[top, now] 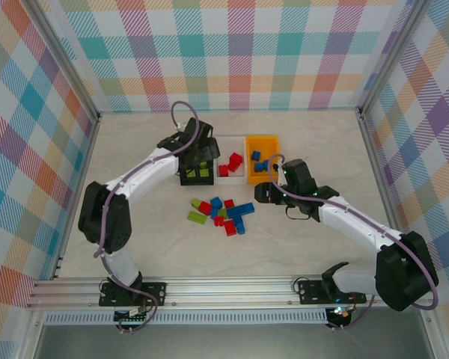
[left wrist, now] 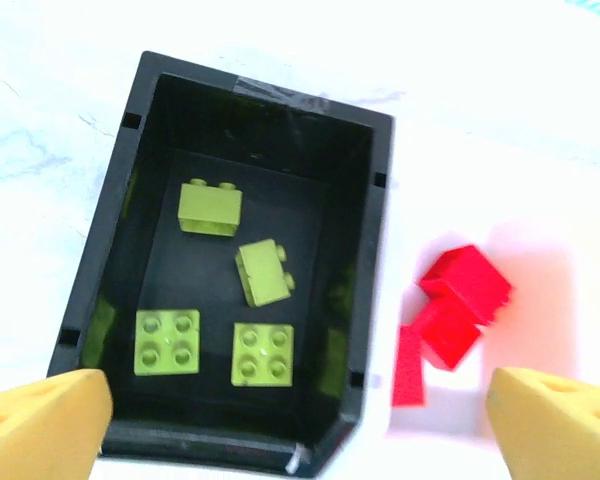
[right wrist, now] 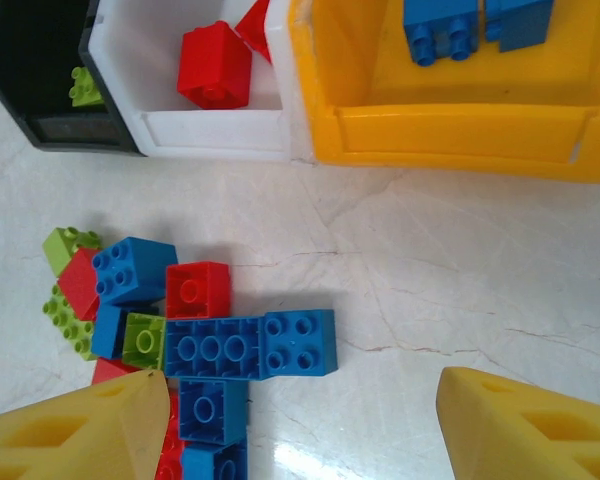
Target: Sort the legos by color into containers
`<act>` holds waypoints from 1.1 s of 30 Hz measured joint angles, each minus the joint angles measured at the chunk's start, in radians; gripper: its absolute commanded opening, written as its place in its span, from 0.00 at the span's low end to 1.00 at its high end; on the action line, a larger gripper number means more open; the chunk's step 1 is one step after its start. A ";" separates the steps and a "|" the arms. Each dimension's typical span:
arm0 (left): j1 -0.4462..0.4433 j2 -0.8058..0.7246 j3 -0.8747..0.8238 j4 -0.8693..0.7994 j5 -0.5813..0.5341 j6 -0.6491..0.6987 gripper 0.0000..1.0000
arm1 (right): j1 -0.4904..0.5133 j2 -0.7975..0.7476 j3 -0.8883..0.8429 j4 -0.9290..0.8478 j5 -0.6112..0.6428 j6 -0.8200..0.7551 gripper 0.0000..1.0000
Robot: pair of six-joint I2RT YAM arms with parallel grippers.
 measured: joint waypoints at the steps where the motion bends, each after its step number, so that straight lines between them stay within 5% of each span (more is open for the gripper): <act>1: -0.008 -0.035 -0.024 0.006 0.004 -0.001 1.00 | 0.000 0.000 0.000 0.005 -0.011 0.000 0.70; 20: -0.107 -0.654 -0.750 0.068 0.032 -0.182 1.00 | 0.246 0.307 0.205 0.019 -0.028 -0.091 0.69; 26: -0.117 -0.796 -0.818 0.026 0.013 -0.232 1.00 | 0.283 0.411 0.266 0.000 0.028 -0.109 0.61; 33: -0.117 -0.845 -0.818 -0.005 -0.018 -0.235 1.00 | 0.289 0.328 0.194 -0.035 0.074 -0.098 0.62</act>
